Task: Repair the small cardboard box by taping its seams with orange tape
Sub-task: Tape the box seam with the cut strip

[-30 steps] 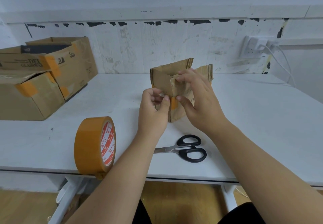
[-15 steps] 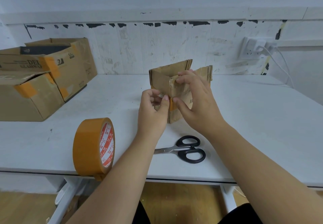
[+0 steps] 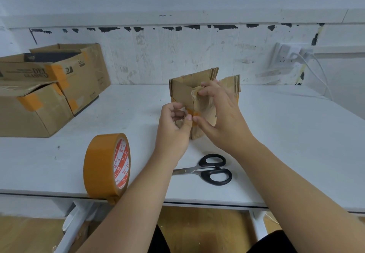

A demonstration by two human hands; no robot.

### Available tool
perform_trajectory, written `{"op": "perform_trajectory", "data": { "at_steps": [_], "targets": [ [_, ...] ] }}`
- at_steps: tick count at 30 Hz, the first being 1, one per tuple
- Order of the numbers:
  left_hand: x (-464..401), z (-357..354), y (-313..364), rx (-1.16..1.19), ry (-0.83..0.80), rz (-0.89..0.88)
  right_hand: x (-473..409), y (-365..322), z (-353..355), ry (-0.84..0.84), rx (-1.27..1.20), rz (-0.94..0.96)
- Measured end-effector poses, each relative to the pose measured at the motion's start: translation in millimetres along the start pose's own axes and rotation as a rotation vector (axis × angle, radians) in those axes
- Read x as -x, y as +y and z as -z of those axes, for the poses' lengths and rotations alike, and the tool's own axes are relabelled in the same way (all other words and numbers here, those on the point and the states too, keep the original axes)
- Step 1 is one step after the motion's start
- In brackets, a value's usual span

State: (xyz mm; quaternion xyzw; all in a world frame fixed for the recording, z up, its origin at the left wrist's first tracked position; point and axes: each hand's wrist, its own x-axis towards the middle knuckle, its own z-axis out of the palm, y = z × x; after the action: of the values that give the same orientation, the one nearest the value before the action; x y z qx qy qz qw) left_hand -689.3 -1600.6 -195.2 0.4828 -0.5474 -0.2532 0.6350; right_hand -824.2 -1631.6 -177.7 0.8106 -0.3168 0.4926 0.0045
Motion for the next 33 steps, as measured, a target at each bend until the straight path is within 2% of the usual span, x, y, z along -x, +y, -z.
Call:
{"op": "perform_trajectory", "data": {
  "at_steps": [8, 17, 33],
  "targets": [
    [0.6, 2.9, -2.6, -0.04, -0.035, -0.006, 2.0, 4.8, -0.7, -0.075, 0.024, -0.037],
    [0.8, 2.8, -4.4, -0.075, -0.043, -0.009, 3.3, 4.8, 1.4, -0.129, 0.093, 0.004],
    [0.2, 0.7, -3.0, -0.063, 0.003, 0.006, 2.9, 7.8, 3.5, -0.135, 0.098, 0.043]
  ]
}}
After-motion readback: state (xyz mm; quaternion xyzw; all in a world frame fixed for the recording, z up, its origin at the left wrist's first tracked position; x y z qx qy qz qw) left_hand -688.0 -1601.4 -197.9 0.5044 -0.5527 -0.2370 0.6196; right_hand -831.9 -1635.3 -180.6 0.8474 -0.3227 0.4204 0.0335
